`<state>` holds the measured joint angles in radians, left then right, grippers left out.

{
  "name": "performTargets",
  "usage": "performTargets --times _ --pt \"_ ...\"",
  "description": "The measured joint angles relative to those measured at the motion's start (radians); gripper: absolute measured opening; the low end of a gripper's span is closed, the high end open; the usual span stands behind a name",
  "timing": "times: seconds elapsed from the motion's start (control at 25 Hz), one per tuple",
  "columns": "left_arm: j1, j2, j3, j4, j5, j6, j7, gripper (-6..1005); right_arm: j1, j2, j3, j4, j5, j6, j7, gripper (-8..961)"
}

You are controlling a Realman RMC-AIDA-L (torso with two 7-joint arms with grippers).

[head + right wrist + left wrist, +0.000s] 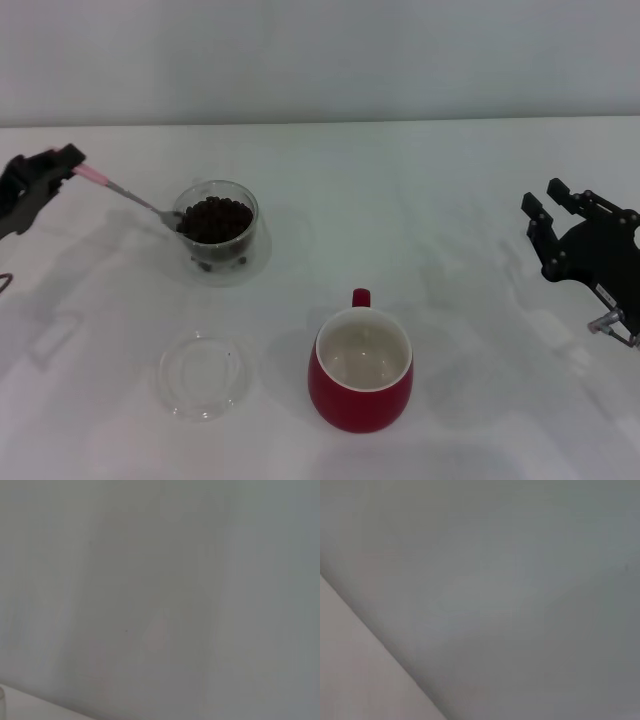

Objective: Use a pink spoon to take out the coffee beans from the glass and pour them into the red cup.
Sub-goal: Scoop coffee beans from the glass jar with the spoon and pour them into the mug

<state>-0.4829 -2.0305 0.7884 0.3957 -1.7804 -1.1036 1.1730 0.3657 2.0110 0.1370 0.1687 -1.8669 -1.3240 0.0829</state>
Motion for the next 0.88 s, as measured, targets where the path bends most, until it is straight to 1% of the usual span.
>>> performTargets --times 0.12,0.36,0.44,0.6,0.76,0.88 --pt "0.021 0.002 0.0 0.0 -0.034 -0.021 0.007 123 0.004 0.0 -0.001 0.0 0.0 0.004 0.0 312" --pt "0.033 0.006 0.0 0.0 -0.041 -0.079 0.018 123 0.012 0.0 0.001 0.0 0.0 0.006 0.0 312" --pt "0.036 0.006 0.0 0.0 -0.037 -0.131 0.019 123 0.017 0.0 0.001 0.0 0.0 0.007 0.0 312" --pt "0.038 0.006 0.005 -0.009 -0.032 -0.192 0.019 122 0.021 0.0 -0.002 0.0 0.0 0.008 -0.001 312" --pt "0.038 0.014 0.007 -0.036 -0.024 -0.26 0.019 122 0.022 0.0 -0.004 0.0 0.0 0.008 -0.004 312" --pt "0.038 0.014 0.009 -0.047 -0.005 -0.307 0.014 122 0.022 0.0 -0.005 0.001 0.0 0.008 -0.006 312"
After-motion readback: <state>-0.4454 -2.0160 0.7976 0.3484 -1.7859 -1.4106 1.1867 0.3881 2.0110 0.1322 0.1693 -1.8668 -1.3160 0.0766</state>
